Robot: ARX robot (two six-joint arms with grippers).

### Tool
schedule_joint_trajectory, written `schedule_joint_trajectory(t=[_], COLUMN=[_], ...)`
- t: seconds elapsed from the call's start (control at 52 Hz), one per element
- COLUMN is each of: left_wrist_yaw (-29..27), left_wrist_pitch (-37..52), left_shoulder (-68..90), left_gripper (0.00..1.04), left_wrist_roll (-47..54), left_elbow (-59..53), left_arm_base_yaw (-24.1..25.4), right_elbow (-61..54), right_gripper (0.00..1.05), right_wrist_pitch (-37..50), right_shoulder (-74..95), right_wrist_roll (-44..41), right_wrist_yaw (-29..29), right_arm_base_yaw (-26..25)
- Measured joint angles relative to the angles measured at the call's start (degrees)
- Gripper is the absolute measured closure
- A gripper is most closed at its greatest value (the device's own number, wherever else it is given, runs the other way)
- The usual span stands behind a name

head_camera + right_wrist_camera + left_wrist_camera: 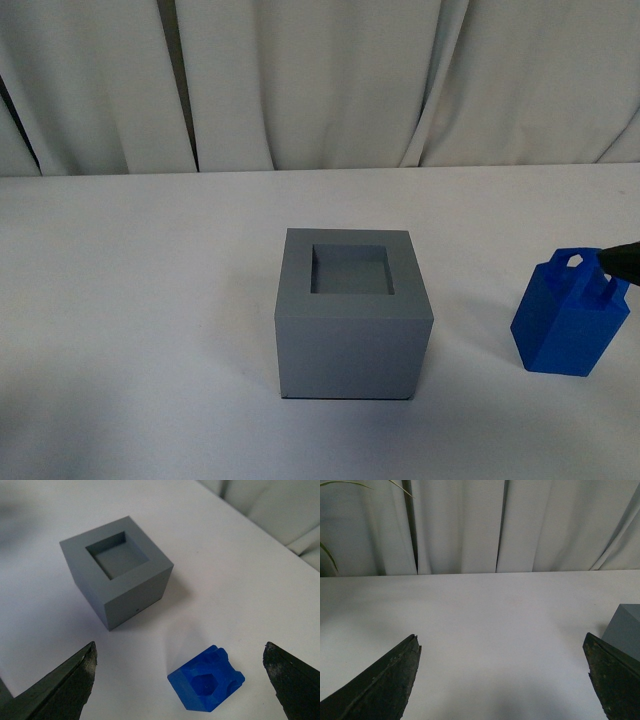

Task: Insert blue part into gray base

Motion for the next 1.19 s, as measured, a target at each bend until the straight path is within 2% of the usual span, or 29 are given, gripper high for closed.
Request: schedule_joint_trajectory(t=[0.115, 0.288, 0.462, 0.731, 1.192], left_wrist_yaw=[0.0, 0.0, 0.0, 0.0, 0.0], left_wrist_pitch=[0.0, 0.0, 0.0, 0.0, 0.0], left_shoulder=[0.0, 0.0, 0.0, 0.0, 0.0], left_gripper=[0.06, 0.06, 0.06, 0.06, 0.06], left_wrist_roll=[0.0, 0.0, 0.0, 0.0, 0.0], left_elbow=[0.0, 0.0, 0.0, 0.0, 0.0], left_arm_base_yaw=[0.0, 0.0, 0.0, 0.0, 0.0], right_elbow=[12.1, 24.3, 30.5, 37.2, 39.5], right_gripper=[0.07, 0.07, 0.07, 0.07, 0.07], right_wrist_pitch=[-11.8, -24.5, -33.3, -41.4, -41.2], right_shoulder=[8.6, 18.2, 24.7, 32.9, 38.9], right_wrist_roll=[-11.2, -23.8, -30.9, -36.2, -37.2], right_wrist_yaw=[3.2, 8.1, 12.2, 18.2, 22.5], right_arm_base_yaw=[1.4, 1.9, 2.7, 3.8, 5.0])
